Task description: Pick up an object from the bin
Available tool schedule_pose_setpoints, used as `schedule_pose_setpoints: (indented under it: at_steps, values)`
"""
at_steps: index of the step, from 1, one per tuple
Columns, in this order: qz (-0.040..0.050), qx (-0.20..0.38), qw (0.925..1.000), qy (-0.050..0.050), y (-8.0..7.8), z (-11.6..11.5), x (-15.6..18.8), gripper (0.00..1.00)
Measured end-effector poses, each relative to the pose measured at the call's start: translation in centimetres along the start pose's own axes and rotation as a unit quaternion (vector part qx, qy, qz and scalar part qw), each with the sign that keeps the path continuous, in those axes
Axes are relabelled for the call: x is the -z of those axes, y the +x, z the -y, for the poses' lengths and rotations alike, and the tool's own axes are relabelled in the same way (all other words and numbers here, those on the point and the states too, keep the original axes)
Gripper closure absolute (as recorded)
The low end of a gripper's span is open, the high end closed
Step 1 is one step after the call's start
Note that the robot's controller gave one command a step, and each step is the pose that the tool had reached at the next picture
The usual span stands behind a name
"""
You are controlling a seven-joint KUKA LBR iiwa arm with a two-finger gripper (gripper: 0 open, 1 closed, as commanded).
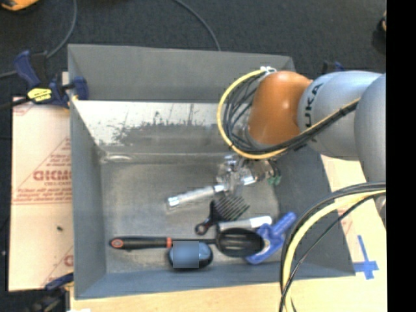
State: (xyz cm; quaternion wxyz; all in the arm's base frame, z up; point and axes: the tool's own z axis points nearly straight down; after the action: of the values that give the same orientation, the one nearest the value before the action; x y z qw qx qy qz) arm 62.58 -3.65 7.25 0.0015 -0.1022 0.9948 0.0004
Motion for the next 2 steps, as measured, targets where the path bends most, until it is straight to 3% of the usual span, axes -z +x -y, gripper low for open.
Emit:
schedule_pose_setpoints:
  at_steps: [2]
  values:
    - [-0.0032,0.000,1.0000,-0.001,0.2,0.0,2.0,1.00]
